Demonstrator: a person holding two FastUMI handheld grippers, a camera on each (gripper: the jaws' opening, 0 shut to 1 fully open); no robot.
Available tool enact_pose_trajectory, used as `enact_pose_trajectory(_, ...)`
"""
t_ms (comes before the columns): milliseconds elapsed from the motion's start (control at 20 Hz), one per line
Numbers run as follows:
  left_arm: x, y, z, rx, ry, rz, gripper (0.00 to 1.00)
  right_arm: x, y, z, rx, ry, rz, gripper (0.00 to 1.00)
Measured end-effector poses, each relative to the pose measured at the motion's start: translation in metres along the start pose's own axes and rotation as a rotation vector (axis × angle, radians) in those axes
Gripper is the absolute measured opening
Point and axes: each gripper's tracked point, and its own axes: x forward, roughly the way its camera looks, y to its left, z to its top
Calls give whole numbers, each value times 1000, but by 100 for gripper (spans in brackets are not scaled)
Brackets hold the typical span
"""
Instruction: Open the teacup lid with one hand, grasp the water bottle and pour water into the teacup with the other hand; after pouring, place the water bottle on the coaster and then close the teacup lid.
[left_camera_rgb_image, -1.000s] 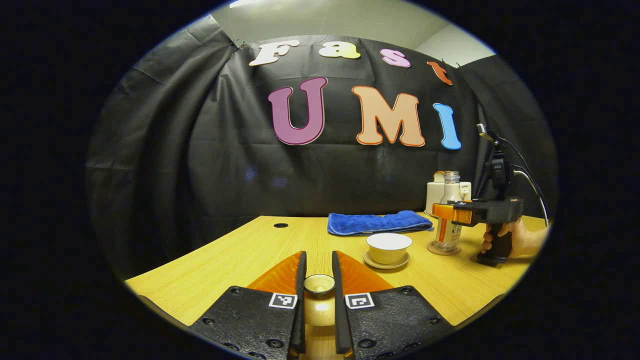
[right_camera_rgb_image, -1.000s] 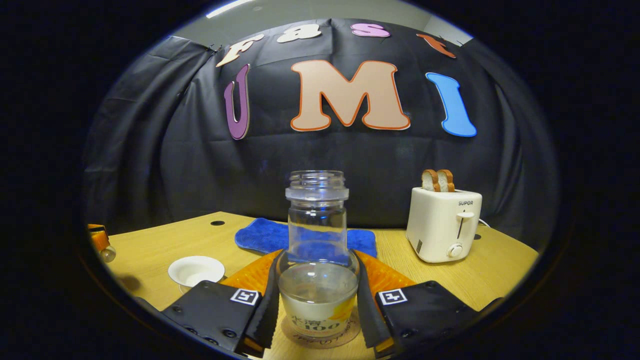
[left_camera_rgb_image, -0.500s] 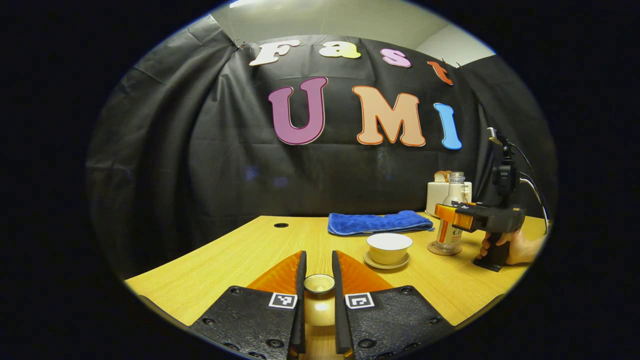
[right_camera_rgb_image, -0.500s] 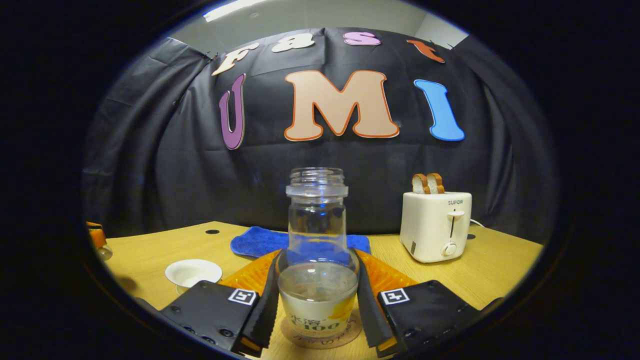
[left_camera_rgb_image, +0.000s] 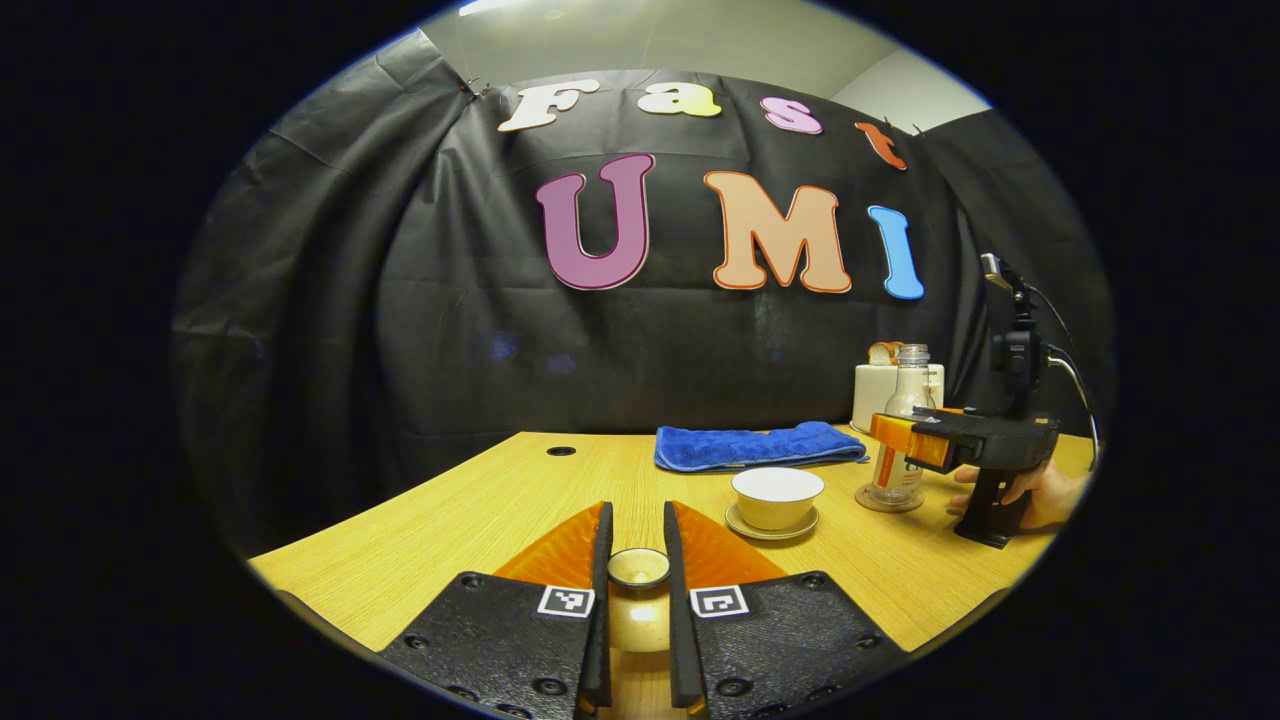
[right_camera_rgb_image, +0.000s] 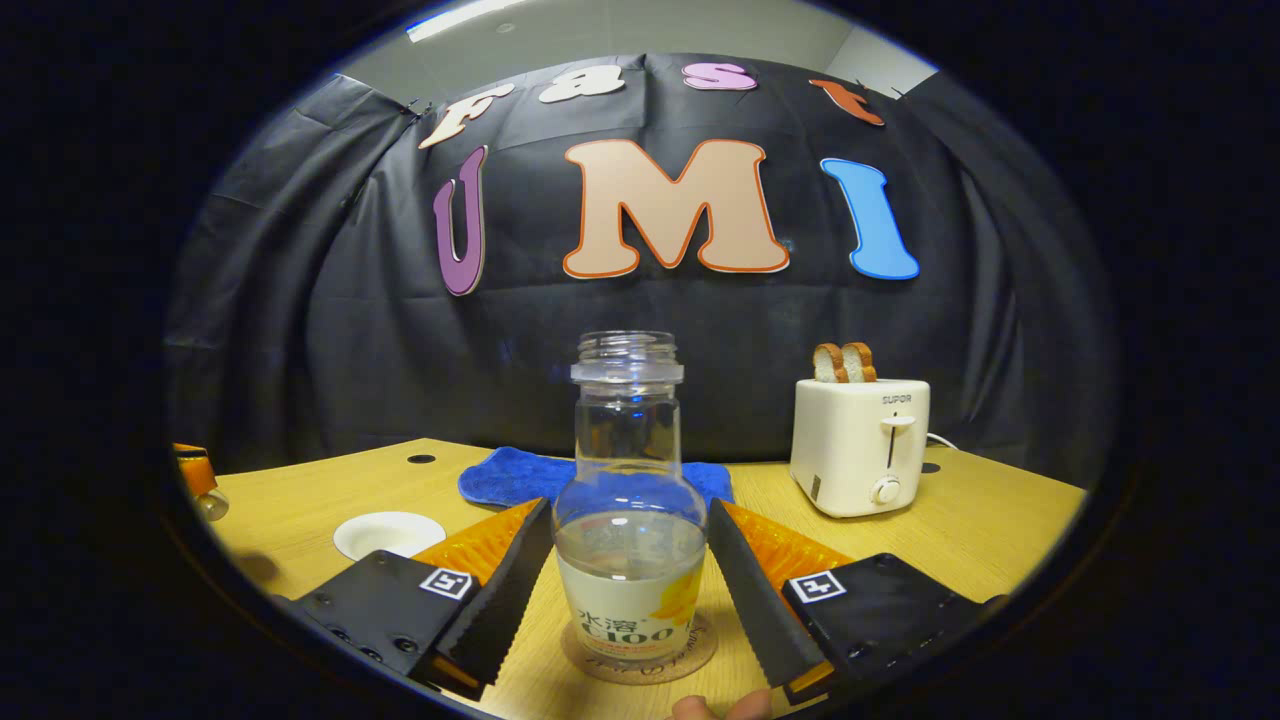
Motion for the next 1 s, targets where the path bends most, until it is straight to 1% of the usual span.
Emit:
enact_pose_trajectory(100, 4, -6, 1, -1, -2, -7, 20, -8, 1, 0, 0, 2, 4, 98)
enact_pose_trajectory(200, 11, -15, 1, -2, 0, -28, 20, -24, 5, 1, 1, 3, 39, 98)
enact_pose_trajectory(300, 22, -29, 1, -3, -2, -66, 20, -43, 5, 1, 3, 5, 88, 98)
enact_pose_trajectory(400, 36, -42, 0, -3, 2, -102, 20, -65, -3, 3, 2, -1, 109, 98)
enact_pose_trajectory(500, 54, -58, 2, -1, -5, -149, 20, -83, -17, 4, 3, -3, 100, 98)
enact_pose_trajectory(650, 83, -72, 3, 5, -5, -173, 20, -105, -33, 5, 2, -3, 106, 98)
enact_pose_trajectory(700, 91, -80, 2, 5, -4, -189, 20, -112, -36, 6, 3, -4, 113, 100)
enact_pose_trajectory(750, 97, -88, 2, 4, -7, -202, 20, -116, -40, 6, 3, -3, 122, 98)
enact_pose_trajectory(800, 105, -94, 2, 5, -5, -214, 20, -120, -45, 6, 3, -4, 123, 98)
enact_pose_trajectory(850, 112, -98, 2, 2, -4, -215, 20, -122, -53, 6, 3, -4, 113, 98)
enact_pose_trajectory(900, 118, -99, 2, 6, -3, -209, 20, -125, -60, 6, 3, -6, 101, 92)
enact_pose_trajectory(1000, 127, -108, 3, 9, -5, -214, 20, -128, -68, 7, 3, -7, 87, 92)
